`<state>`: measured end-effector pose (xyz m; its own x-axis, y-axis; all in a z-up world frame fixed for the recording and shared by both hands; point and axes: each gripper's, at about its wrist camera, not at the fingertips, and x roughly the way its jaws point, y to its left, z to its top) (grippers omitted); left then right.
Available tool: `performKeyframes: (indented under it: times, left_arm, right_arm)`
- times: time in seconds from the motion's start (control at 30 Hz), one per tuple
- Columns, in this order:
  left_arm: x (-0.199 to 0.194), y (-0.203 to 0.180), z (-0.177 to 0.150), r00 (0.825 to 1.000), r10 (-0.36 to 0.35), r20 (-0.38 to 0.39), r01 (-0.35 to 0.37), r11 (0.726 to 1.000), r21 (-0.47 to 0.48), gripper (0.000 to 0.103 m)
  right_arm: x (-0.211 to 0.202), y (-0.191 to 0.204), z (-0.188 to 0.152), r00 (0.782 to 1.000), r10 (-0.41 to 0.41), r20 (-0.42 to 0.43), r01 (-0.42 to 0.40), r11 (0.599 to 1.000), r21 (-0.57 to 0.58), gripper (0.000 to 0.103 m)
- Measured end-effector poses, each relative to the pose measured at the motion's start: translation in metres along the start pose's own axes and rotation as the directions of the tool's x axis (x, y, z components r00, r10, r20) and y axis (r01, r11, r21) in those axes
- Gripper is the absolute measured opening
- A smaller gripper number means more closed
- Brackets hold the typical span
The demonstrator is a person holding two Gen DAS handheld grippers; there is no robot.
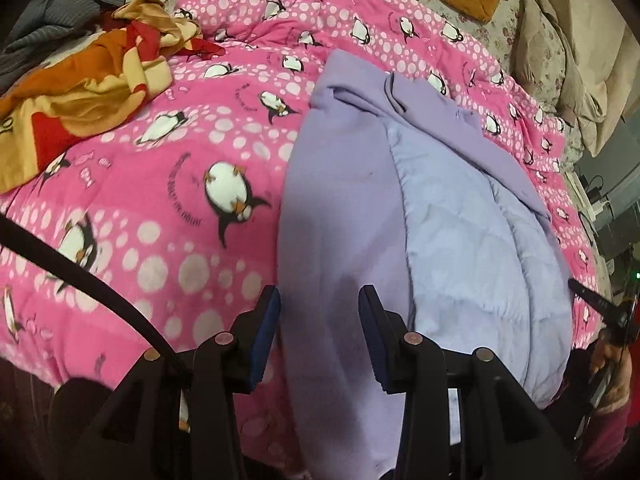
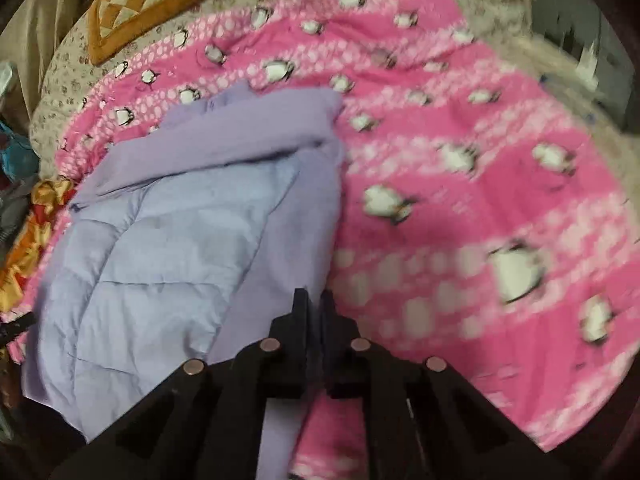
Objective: Fold large clothes
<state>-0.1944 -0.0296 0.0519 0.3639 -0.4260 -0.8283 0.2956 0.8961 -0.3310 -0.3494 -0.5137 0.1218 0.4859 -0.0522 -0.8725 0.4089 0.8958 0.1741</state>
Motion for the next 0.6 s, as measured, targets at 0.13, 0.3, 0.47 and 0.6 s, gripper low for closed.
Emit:
performKeyframes:
  times: [0.13,0.3,0.47,0.6]
  left_arm:
    - [-0.003,0.002,-0.011,1.0,-0.015,-0.019,0.015,1.0,-0.008,0.011]
    - [-0.002,-0.001,-0.023,0.999,-0.034,-0.04,0.034,0.999,-0.009,0.018]
    - [0.0,-0.009,-0.032,0.998,-0.039,-0.058,0.04,0.999,0.013,0.019]
    - [0.002,-0.01,-0.036,0.996,-0.038,-0.077,0.04,0.999,0.025,0.019]
  right_arm:
    - [0.003,-0.017,-0.002,0.999,0.026,-0.041,-0.024,0.998,0.062,0.005]
    - [-0.008,-0.021,-0.024,0.971,0.219,-0.091,-0.202,0.964,0.171,0.058]
    - [-0.013,-0.004,-0.055,0.95,0.256,-0.177,-0.242,0.965,0.097,0.059]
    - [-0.007,0.005,-0.077,0.932,0.28,-0.23,-0.27,0.96,0.072,0.062]
